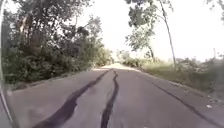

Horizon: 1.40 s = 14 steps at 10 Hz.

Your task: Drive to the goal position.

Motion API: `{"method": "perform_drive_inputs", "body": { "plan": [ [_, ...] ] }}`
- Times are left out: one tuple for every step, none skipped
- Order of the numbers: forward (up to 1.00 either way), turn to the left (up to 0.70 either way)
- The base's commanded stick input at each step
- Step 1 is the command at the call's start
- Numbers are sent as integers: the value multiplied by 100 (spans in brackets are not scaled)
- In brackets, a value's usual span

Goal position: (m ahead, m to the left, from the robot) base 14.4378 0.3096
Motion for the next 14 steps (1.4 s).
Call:
{"method": "perform_drive_inputs", "body": {
  "plan": [
    [70,0],
    [70,-1],
    [70,-1],
    [70,-2],
    [70,-2],
    [70,-26],
    [70,-5],
    [70,0],
    [70,0],
    [70,0],
    [70,0],
    [70,0],
    [70,0],
    [70,0]
  ]
}}
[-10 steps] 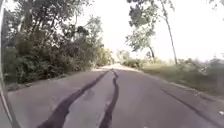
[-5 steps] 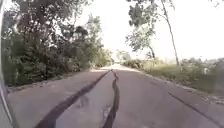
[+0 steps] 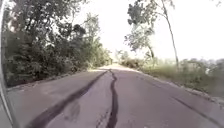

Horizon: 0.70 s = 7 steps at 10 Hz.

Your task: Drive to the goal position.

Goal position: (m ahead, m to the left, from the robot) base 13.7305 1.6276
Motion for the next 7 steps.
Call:
{"method": "perform_drive_inputs", "body": {
  "plan": [
    [70,0],
    [70,0],
    [70,0],
    [70,0],
    [70,0],
    [70,0],
    [70,0]
  ]
}}
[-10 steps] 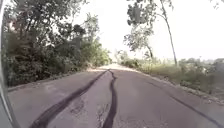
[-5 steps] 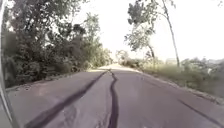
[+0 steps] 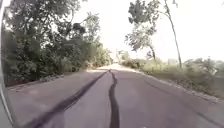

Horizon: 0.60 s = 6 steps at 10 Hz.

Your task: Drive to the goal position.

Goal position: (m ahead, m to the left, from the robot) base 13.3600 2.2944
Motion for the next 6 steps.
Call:
{"method": "perform_drive_inputs", "body": {
  "plan": [
    [70,0],
    [70,0],
    [70,0],
    [70,0],
    [70,0],
    [70,0]
  ]
}}
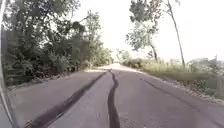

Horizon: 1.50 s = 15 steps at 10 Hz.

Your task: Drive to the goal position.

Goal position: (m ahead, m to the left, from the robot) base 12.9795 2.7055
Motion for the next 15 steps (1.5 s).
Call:
{"method": "perform_drive_inputs", "body": {
  "plan": [
    [70,0],
    [70,0],
    [70,0],
    [70,0],
    [70,0],
    [70,0],
    [70,0],
    [70,0],
    [70,0],
    [70,0],
    [70,0],
    [70,0],
    [70,0],
    [70,0],
    [70,0]
  ]
}}
